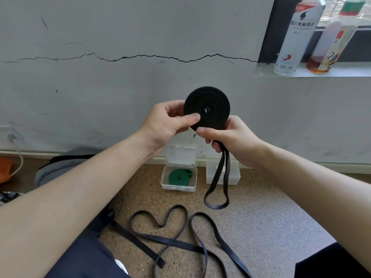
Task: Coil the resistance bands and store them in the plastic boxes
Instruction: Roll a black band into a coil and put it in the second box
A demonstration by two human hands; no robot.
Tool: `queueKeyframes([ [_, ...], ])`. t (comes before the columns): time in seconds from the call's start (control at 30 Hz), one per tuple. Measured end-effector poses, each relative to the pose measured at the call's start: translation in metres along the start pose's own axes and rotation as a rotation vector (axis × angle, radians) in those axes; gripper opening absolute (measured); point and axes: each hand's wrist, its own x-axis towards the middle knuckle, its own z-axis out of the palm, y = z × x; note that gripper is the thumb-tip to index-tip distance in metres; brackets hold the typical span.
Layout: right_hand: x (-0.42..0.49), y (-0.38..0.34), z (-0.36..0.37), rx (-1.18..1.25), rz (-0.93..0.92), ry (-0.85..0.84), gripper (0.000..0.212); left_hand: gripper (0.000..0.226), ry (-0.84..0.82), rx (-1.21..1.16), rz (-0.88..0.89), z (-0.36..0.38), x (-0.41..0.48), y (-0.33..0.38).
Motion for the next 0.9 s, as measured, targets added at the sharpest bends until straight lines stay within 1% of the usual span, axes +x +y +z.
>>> queueKeyframes([
  [0.07,0.002,-0.002,0.007,0.068,-0.012,0.057,0.015,0.023,0.029,-0.198,-0.067,0.012,-0.004,-0.002],
  [0.1,0.002,-0.002,0.009,0.093,-0.009,0.081,0.016,0.023,0.062,-0.248,-0.079,0.016,-0.005,-0.003],
  [0.17,0.003,-0.001,0.012,0.109,0.008,0.112,0.017,0.024,0.117,-0.259,-0.081,0.020,-0.003,-0.004],
  [0.27,0.003,0.000,0.010,0.106,0.020,0.109,0.015,0.029,0.120,-0.224,-0.086,0.014,0.001,-0.001],
  [0.37,0.001,0.001,0.001,0.061,0.022,0.099,0.012,0.023,0.126,-0.123,-0.060,0.002,0.004,0.003],
  [0.57,0.000,0.002,-0.009,-0.101,0.040,0.073,0.023,0.026,0.024,0.291,0.100,-0.018,0.005,0.008],
  [0.67,0.001,0.003,-0.006,-0.092,0.044,0.044,0.025,0.026,0.014,0.347,0.113,-0.020,0.005,0.010],
  [0.73,0.001,0.001,-0.004,-0.052,0.037,0.049,0.024,0.026,0.040,0.265,0.088,-0.019,0.004,0.009],
  [0.77,0.002,0.001,-0.003,-0.018,0.031,0.057,0.022,0.024,0.065,0.180,0.060,-0.016,0.002,0.008],
  [0.9,0.002,0.000,0.005,0.122,0.031,0.091,0.014,0.021,0.127,-0.249,-0.082,0.009,-0.002,0.000],
])
